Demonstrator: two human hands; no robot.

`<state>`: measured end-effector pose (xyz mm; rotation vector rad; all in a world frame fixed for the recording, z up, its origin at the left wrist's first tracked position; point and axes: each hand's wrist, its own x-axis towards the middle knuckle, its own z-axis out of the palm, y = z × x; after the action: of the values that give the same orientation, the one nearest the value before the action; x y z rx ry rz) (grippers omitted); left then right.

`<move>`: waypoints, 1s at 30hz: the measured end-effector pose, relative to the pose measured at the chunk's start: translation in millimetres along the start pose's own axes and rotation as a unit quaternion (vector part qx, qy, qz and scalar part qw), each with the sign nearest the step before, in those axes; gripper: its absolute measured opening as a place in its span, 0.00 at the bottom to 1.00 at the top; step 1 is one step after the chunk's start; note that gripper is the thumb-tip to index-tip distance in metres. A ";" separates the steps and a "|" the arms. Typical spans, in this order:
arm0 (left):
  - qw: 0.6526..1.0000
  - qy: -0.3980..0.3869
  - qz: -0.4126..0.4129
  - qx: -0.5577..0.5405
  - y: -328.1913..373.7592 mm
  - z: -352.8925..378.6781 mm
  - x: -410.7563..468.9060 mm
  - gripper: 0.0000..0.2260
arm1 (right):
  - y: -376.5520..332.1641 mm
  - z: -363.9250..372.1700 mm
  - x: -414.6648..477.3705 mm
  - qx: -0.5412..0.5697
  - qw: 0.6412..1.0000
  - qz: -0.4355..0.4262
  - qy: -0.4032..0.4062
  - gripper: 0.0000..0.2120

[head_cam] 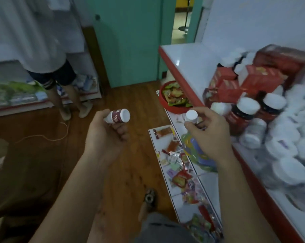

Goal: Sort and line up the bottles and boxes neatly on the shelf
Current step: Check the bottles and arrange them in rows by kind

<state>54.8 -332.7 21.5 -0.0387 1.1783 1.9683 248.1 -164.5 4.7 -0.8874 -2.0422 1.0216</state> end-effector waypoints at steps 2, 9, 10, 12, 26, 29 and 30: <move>1.000 -0.007 0.002 0.026 26.5 23.8 56.3 0.09 | 5.5 23.6 66.4 0.006 1.000 0.009 -0.001 0.13; 0.997 -0.014 0.039 0.059 89.2 70.6 181.6 0.09 | 14.0 81.4 235.9 -0.021 0.999 0.038 -0.027 0.12; 0.998 -0.010 0.042 0.055 91.5 74.2 200.7 0.09 | 17.0 84.0 256.8 -0.019 0.999 0.040 -0.023 0.12; 0.998 0.013 0.031 0.055 91.3 79.7 241.1 0.09 | 26.0 86.4 289.3 -0.019 0.998 0.055 0.003 0.11; 0.846 -0.332 0.108 0.404 24.1 341.0 581.5 0.10 | 131.6 59.2 439.0 -0.098 0.908 0.236 0.332 0.11; 0.732 -0.448 0.167 0.485 -1.7 403.3 622.8 0.07 | 145.6 51.2 474.8 -0.112 0.879 0.259 0.384 0.12; 0.690 -0.480 0.181 0.511 -11.4 420.6 633.2 0.07 | 151.2 48.1 487.5 -0.126 0.874 0.267 0.386 0.13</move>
<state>-204.9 381.1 -9.6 1.6885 1.3529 0.9789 -12.0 276.8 -16.7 -1.7327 -1.2670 0.5015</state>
